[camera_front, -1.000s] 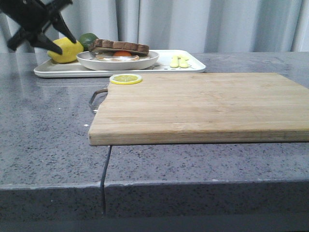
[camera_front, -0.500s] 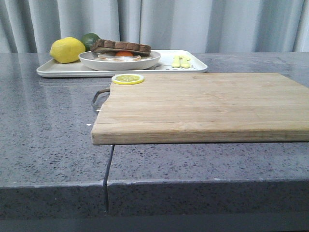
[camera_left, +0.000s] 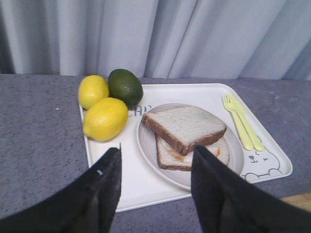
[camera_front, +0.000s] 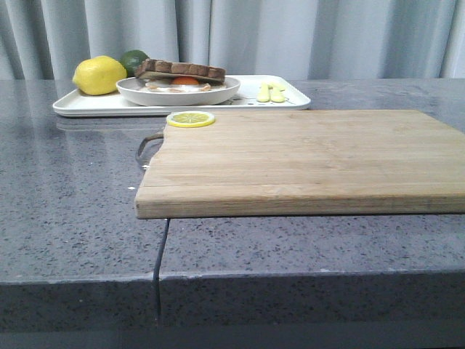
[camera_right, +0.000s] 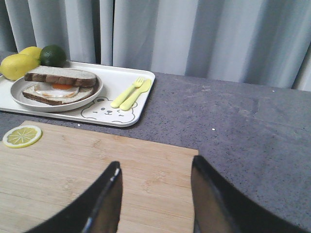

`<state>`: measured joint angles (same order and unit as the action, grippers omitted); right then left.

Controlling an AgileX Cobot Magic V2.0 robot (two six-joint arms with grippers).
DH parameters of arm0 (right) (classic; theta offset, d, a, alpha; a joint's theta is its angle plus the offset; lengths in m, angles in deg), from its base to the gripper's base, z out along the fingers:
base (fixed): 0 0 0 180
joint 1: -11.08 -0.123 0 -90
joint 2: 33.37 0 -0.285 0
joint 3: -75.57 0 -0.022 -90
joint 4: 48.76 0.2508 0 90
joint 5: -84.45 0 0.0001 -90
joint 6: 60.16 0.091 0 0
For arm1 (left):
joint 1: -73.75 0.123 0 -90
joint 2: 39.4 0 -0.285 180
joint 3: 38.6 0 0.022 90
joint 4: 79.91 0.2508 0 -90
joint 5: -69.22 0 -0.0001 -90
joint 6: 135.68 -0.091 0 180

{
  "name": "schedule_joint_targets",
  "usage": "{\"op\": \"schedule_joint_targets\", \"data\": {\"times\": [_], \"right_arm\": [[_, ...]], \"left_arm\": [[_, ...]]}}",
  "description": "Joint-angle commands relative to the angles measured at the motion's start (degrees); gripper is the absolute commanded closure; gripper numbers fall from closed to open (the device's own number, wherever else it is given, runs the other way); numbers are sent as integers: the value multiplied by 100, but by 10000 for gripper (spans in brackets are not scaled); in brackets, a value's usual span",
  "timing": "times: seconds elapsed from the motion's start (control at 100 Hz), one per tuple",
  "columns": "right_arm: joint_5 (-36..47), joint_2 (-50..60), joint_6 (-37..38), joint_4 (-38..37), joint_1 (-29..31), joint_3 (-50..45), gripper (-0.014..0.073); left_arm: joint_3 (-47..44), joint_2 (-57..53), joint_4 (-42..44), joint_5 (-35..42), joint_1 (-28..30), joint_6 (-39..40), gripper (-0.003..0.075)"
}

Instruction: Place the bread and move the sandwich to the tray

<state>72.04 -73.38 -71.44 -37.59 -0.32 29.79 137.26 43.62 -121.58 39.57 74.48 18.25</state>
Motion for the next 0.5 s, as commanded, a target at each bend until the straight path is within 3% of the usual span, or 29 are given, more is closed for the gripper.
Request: {"op": "schedule_joint_targets", "data": {"times": [0.0, 0.09, 0.49], "right_arm": [[408, -2, -31, -15, 42, 133, 244], [401, 1, -36, -148, 42, 133, 251], [514, 1175, -88, -479, 42, -690, 262]], "left_arm": [[-642, -804, -282, 1327, -82, -66, 405], [-1312, -1322, -270, 1947, -192, -66, 405], [-4208, -3804, -68, 2506, -524, -140, 405]]}}
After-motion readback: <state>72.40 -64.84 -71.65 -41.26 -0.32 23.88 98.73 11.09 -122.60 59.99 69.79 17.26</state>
